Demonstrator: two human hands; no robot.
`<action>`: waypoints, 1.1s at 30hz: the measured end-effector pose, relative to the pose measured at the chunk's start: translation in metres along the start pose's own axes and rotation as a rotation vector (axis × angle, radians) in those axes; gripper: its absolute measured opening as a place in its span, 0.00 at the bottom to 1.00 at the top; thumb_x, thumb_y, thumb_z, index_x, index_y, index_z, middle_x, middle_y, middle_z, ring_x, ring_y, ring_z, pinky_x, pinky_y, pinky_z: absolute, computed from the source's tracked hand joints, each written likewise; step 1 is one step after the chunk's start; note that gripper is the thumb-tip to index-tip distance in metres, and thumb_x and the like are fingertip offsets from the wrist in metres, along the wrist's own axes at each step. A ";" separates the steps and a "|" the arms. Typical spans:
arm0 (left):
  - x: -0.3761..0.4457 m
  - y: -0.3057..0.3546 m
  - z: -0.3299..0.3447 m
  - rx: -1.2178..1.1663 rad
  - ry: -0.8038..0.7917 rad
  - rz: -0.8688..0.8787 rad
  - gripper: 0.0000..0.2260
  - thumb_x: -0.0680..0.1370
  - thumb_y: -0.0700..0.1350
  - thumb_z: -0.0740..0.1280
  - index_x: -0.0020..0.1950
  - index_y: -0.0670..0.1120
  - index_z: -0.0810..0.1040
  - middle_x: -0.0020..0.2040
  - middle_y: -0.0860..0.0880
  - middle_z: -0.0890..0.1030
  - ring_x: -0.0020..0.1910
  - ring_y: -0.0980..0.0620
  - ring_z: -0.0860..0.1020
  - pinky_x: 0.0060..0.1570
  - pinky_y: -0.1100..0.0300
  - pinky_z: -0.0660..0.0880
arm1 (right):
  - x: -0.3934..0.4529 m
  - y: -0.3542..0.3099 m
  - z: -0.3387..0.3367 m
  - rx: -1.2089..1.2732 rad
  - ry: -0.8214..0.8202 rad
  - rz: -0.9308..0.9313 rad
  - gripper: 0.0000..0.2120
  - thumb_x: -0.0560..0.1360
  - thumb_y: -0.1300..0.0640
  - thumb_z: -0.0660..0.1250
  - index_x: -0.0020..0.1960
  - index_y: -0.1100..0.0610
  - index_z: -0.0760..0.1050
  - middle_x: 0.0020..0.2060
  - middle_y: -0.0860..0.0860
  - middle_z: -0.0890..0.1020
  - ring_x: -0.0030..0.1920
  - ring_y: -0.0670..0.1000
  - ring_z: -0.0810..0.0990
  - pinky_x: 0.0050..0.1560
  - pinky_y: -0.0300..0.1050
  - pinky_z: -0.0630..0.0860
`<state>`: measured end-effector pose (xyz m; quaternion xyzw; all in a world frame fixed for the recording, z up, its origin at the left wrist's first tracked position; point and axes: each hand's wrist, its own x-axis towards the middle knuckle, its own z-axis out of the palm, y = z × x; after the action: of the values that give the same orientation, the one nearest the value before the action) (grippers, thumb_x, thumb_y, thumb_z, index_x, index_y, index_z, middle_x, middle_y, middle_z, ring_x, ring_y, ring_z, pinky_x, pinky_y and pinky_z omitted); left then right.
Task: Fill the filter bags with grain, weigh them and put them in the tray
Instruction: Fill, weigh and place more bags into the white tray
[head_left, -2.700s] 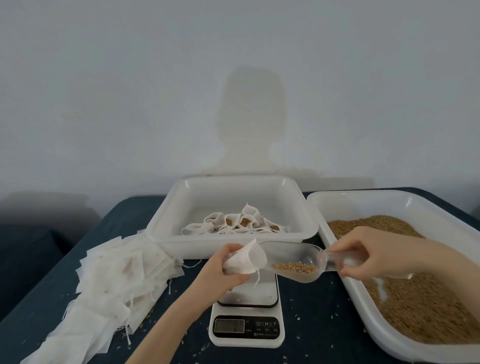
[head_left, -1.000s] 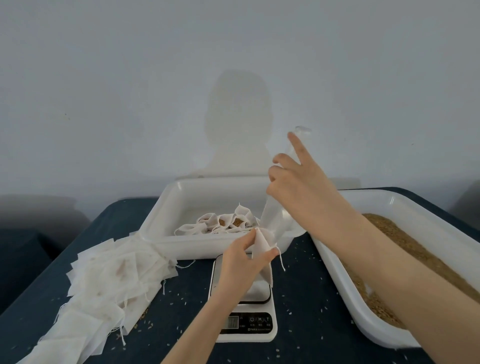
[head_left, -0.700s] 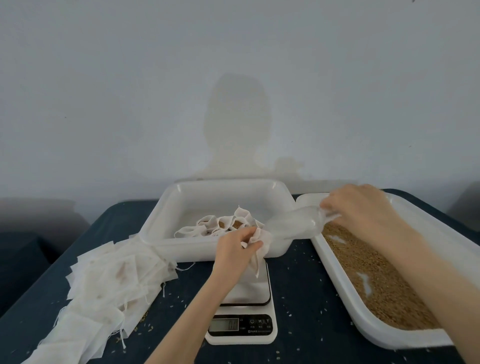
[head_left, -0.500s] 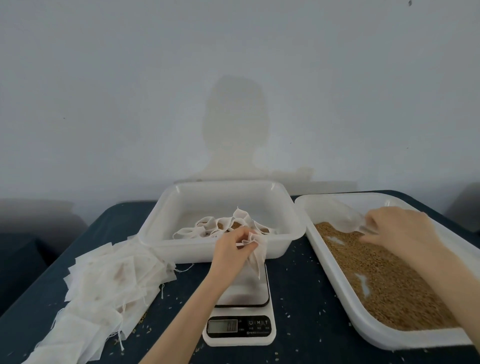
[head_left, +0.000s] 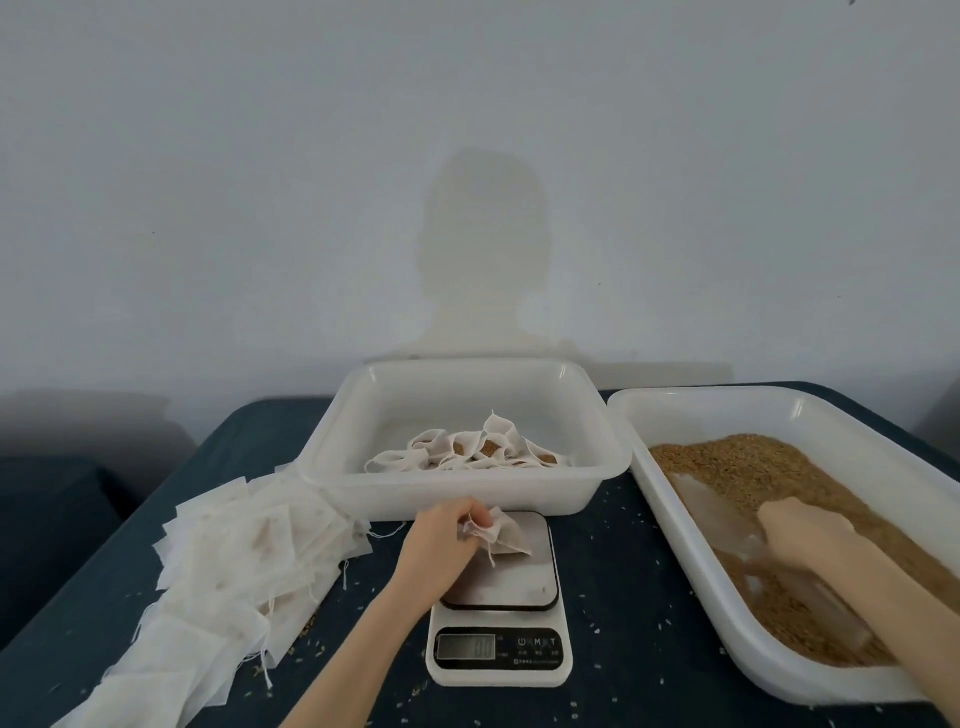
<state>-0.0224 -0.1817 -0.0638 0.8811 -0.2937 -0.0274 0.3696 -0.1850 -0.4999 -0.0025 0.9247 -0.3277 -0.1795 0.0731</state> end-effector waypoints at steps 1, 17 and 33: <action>-0.001 -0.002 -0.001 -0.007 -0.006 0.007 0.11 0.74 0.43 0.70 0.43 0.60 0.75 0.47 0.59 0.80 0.46 0.62 0.76 0.44 0.72 0.69 | 0.001 -0.001 0.000 0.010 -0.003 -0.004 0.14 0.75 0.44 0.64 0.36 0.51 0.68 0.35 0.45 0.75 0.34 0.45 0.74 0.34 0.36 0.70; -0.020 -0.023 -0.008 -0.372 0.150 0.017 0.12 0.77 0.46 0.69 0.55 0.60 0.73 0.53 0.58 0.78 0.54 0.62 0.76 0.48 0.68 0.73 | -0.056 -0.152 -0.050 0.482 0.624 -0.473 0.08 0.77 0.49 0.60 0.51 0.46 0.77 0.48 0.43 0.80 0.49 0.49 0.79 0.42 0.41 0.65; -0.031 -0.052 0.002 -0.394 0.621 -0.158 0.14 0.82 0.41 0.56 0.41 0.53 0.76 0.41 0.54 0.80 0.44 0.63 0.76 0.46 0.61 0.72 | -0.032 -0.200 0.053 1.042 0.829 -0.504 0.10 0.74 0.54 0.69 0.55 0.51 0.81 0.52 0.45 0.82 0.54 0.44 0.78 0.60 0.47 0.75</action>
<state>-0.0225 -0.1378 -0.1051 0.7793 -0.0877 0.1566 0.6004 -0.1123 -0.3261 -0.0928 0.8792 -0.0921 0.3555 -0.3036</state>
